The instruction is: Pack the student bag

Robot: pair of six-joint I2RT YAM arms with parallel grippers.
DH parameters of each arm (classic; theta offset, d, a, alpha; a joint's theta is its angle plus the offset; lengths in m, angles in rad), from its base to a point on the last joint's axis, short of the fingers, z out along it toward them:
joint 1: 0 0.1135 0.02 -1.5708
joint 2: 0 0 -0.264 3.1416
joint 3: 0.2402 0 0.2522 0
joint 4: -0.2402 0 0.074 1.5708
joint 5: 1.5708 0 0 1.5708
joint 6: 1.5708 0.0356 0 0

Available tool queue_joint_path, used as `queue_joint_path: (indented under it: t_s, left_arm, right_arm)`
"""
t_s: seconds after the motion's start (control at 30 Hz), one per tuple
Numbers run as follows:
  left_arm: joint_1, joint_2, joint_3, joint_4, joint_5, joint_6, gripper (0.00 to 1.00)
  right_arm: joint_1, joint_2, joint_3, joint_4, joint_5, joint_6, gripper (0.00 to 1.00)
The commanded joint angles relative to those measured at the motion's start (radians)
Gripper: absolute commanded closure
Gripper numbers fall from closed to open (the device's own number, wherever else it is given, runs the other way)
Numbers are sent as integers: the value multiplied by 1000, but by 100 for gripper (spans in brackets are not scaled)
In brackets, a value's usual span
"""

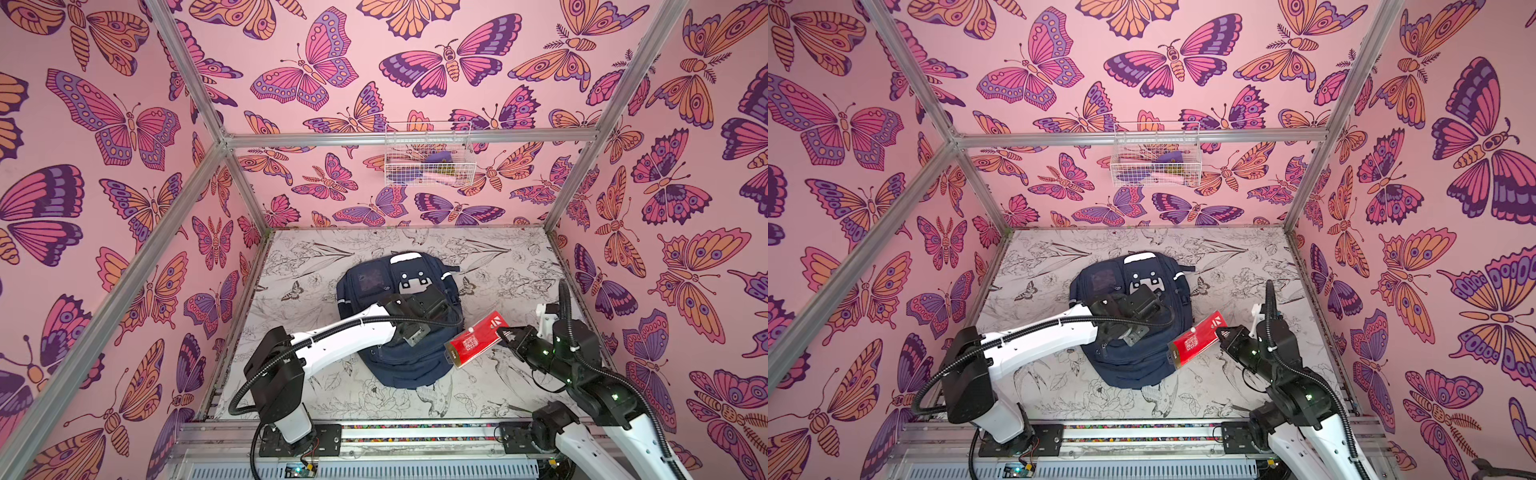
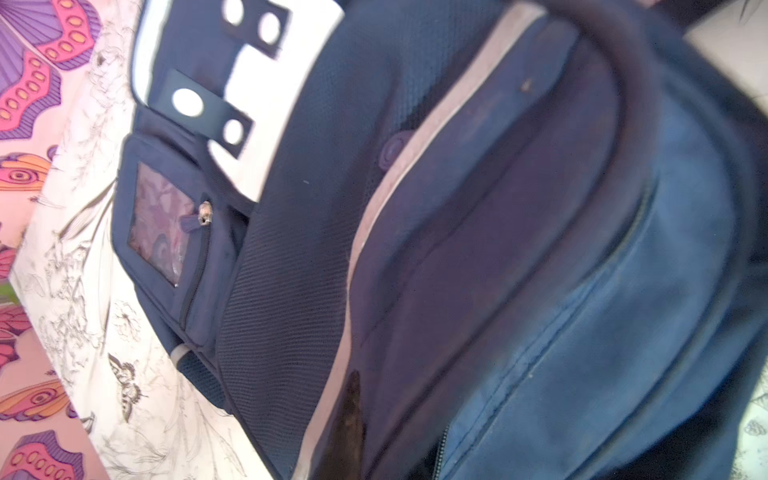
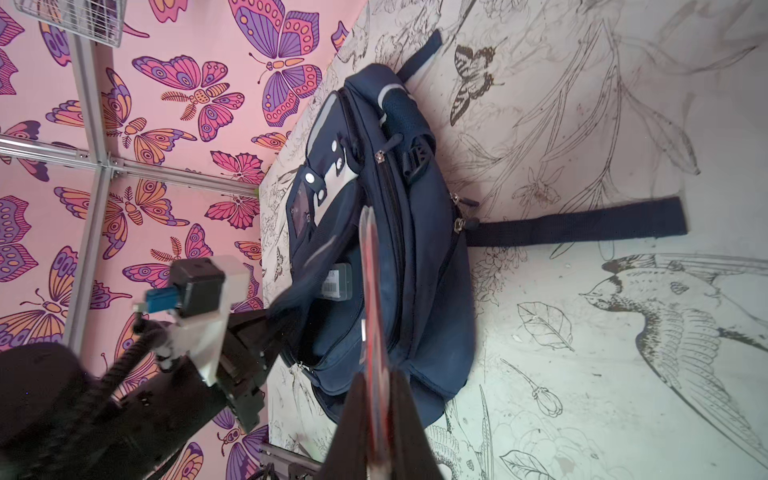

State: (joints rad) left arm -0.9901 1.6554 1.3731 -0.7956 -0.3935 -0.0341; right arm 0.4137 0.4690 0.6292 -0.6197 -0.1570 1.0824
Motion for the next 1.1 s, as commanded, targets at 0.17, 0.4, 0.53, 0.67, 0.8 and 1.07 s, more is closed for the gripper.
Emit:
queue_joint_path:
  t_s: [0.17, 0.4, 0.53, 0.67, 0.8, 1.07]
  left_arm:
    - [59, 10, 113, 21, 87, -42, 100]
    - [112, -8, 92, 43, 212, -101, 100]
    - [120, -35, 67, 68, 263, -116, 100]
    - [128, -53, 52, 77, 332, -143, 100]
    - [132, -71, 30, 104, 357, -152, 100]
    - [153, -106, -13, 151, 390, -150, 100]
  right_arm:
    - [244, 101, -41, 350, 150, 100, 100]
    - [365, 339, -30, 629, 246, 104, 100]
    - [386, 464, -41, 804, 306, 137, 100]
    - [390, 572, -20, 921, 315, 159, 100]
    - [407, 670, -6, 982, 336, 200, 100]
    - [440, 866, 34, 1146, 320, 212, 100]
